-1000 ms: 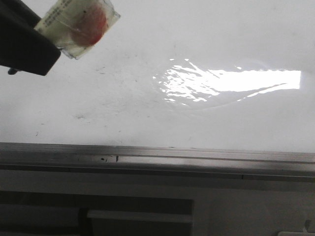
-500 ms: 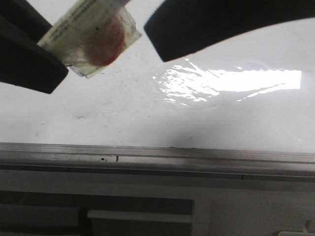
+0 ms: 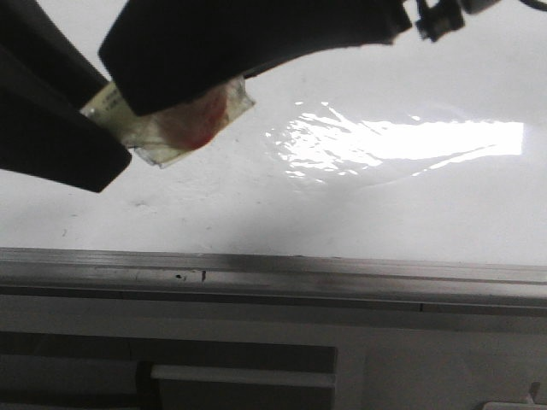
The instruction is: Write number 5 on whiteboard
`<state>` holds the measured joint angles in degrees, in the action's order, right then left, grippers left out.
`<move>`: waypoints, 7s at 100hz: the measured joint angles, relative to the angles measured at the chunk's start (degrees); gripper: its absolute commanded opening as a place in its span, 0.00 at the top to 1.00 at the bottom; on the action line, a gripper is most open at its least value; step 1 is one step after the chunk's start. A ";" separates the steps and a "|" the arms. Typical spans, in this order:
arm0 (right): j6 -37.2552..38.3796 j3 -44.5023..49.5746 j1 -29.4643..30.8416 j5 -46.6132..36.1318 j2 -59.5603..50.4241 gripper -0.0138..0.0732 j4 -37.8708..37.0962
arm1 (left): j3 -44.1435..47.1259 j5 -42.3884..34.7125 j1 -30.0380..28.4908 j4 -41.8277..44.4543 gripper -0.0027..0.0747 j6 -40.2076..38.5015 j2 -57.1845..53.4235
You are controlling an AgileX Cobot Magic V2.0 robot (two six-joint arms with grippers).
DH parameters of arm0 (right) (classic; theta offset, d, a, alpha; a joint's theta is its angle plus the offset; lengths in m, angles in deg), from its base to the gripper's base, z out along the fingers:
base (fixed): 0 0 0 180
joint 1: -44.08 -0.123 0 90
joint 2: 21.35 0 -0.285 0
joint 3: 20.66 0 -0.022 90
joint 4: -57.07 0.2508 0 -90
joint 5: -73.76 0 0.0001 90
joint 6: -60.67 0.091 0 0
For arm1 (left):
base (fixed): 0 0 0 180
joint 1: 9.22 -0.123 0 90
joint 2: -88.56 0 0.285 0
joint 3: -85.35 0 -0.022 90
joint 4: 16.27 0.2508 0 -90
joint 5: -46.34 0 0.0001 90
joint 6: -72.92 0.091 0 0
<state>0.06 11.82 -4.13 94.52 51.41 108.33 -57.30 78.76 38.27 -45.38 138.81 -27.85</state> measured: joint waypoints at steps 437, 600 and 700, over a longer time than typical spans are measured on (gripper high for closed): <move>47.60 -7.25 11.84 15.15 1.03 0.91 -56.59 | 10.78 -15.23 -16.03 -14.88 0.99 -23.21 -21.42; 65.00 -14.94 5.27 18.22 0.43 0.91 -74.67 | 10.78 -14.91 -16.03 -14.88 0.99 -23.21 -21.42; 65.97 -15.16 8.02 18.42 3.38 0.91 -72.06 | 10.78 -14.91 -16.03 -14.88 0.99 -23.21 -21.42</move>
<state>66.03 -3.34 3.90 112.94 54.79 36.27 -46.52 63.85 22.24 -60.27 115.60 -49.27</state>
